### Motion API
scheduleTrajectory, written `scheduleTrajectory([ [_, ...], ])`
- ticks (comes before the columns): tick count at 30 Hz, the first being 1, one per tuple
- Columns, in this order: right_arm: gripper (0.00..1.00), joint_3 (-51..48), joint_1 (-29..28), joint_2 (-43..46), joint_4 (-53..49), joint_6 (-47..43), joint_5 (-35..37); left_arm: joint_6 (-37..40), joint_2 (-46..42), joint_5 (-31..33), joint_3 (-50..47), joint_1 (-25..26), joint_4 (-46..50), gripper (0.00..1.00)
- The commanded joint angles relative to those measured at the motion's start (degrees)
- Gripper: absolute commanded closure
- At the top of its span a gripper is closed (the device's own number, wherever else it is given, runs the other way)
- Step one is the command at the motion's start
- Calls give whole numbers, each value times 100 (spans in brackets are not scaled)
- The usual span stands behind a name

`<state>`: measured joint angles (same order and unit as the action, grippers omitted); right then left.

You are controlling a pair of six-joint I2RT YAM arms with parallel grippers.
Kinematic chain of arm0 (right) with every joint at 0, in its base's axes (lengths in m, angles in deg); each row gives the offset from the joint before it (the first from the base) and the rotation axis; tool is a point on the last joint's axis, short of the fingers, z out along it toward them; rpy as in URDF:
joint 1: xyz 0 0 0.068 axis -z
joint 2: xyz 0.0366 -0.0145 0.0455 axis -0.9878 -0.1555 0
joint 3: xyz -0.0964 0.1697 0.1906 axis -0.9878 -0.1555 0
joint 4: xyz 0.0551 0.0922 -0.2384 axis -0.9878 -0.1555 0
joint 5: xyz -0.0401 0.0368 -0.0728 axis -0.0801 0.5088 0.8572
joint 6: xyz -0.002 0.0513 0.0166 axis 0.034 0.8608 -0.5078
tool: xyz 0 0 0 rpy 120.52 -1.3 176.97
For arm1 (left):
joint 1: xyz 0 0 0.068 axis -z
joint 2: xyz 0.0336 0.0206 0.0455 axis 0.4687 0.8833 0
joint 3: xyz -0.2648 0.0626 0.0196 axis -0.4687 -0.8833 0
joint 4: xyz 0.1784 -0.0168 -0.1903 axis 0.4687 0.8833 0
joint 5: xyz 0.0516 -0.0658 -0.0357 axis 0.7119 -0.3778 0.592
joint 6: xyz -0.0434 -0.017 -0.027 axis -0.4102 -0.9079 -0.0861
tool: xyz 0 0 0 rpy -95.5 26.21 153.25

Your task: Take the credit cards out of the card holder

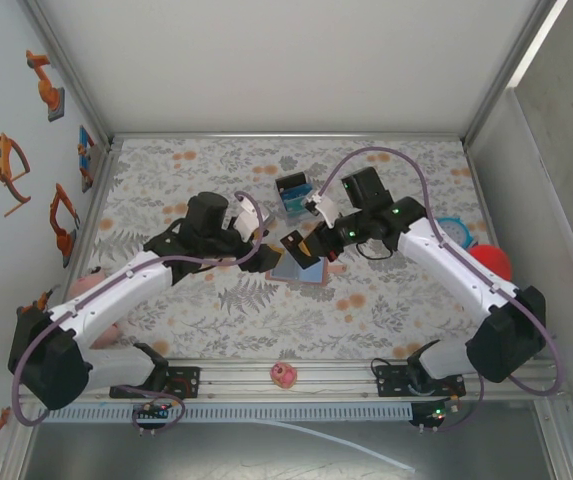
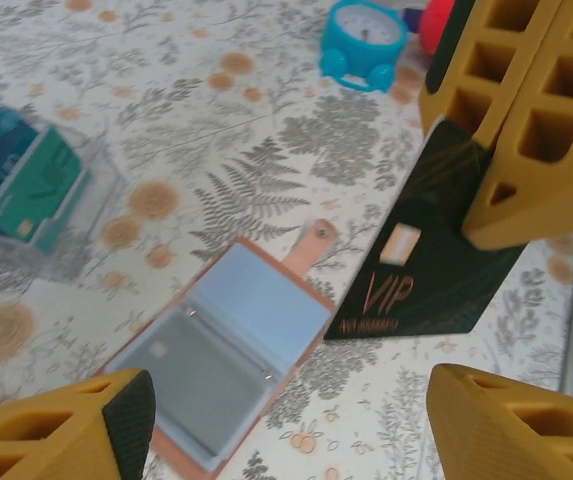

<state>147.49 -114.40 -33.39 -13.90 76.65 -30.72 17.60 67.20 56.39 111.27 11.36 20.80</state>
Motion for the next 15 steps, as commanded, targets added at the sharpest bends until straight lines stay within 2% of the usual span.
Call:
scheduleTrajectory([
  [1, 100, 305, -112, -67, -554, -461, -104, 423, 131, -746, 254, -25, 302, 30],
  [8, 100, 510, -146, -212, -670, -620, -353, 415, 292, -1127, 345, -28, 216, 42],
  [10, 100, 557, -162, -279, -701, -677, -432, 375, 327, -1315, 345, -25, 122, 50],
  [15, 100, 618, -173, -412, -749, -758, -618, 347, 396, -1563, 374, -28, 9, 64],
])
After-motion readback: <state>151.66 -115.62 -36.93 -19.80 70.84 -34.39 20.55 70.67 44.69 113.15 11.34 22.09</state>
